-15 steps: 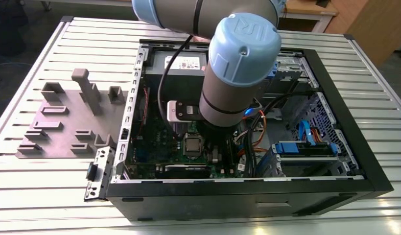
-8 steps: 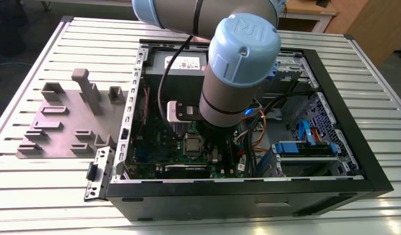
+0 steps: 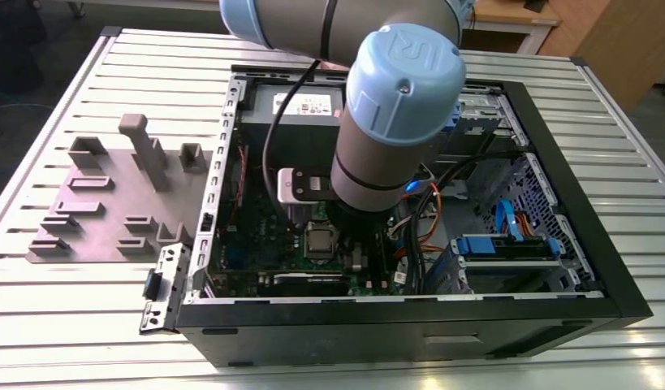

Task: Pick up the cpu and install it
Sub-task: 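Install the first cpu locking lever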

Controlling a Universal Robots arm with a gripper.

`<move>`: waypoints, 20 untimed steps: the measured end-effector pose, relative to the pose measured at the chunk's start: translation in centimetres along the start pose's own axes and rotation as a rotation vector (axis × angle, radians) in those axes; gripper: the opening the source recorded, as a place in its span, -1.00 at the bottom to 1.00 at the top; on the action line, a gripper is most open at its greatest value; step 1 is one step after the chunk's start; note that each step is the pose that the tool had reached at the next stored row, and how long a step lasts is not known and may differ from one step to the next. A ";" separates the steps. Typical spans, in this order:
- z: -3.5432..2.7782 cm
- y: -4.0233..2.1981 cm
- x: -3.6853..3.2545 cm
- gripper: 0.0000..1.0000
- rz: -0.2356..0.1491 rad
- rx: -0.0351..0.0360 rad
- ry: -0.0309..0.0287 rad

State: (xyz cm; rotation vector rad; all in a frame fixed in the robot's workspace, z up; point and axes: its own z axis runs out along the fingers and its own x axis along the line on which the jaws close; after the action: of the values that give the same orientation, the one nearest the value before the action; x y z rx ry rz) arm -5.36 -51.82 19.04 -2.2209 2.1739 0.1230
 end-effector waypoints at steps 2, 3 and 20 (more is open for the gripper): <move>0.05 -0.08 0.01 -0.79 0.000 0.0000 0.0000; 0.09 -0.13 0.01 -0.79 0.000 0.0001 -0.0001; 0.44 -0.43 0.04 -0.79 0.000 0.0002 -0.0002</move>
State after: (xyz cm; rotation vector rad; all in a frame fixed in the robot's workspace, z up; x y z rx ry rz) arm -4.94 -51.82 18.59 -2.2209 2.1735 0.1229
